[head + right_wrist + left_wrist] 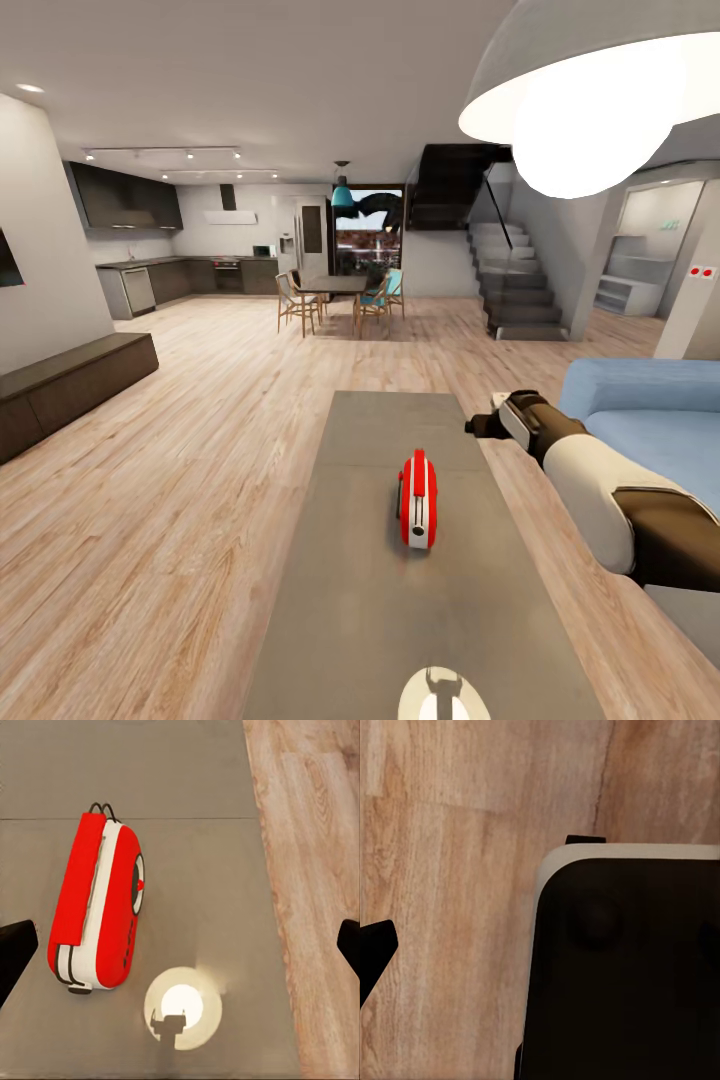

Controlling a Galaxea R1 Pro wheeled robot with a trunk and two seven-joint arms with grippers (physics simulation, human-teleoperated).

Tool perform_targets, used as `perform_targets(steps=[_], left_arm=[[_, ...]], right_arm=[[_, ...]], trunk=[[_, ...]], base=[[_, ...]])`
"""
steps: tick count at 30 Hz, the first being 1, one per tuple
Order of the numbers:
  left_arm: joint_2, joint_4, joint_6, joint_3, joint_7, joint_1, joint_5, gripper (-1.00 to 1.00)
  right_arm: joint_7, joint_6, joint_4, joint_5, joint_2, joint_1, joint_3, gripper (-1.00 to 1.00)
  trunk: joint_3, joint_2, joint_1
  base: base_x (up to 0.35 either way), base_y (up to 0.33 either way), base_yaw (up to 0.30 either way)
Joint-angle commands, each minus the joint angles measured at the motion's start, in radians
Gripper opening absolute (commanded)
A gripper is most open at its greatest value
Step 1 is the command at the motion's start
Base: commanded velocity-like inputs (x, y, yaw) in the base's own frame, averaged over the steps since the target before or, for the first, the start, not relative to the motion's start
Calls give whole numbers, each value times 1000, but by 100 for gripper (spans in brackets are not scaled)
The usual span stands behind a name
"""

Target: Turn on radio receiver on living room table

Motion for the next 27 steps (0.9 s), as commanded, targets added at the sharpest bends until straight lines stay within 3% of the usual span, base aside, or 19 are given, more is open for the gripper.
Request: perform_targets(steps=[1,8,21,27], left_arm=[[0,0,0,0,0,0,0,100],[0,0,0,0,0,0,0,100],[0,0,0,0,0,0,0,100],[-1,0,-2,-1,-1,0,1,100]], right_arm=[[0,13,-4,0,0,0,0,100],[1,94,-27,0,1,0,0,100],[6,100,-29,-2,9,0,-1,100],[8,99,-29,-12,31,0,-1,100]], trunk=[[0,0,0],[0,0,0],[0,0,0],[0,0,0]], base=[[0,0,0],[0,0,0],[0,0,0],[0,0,0]])
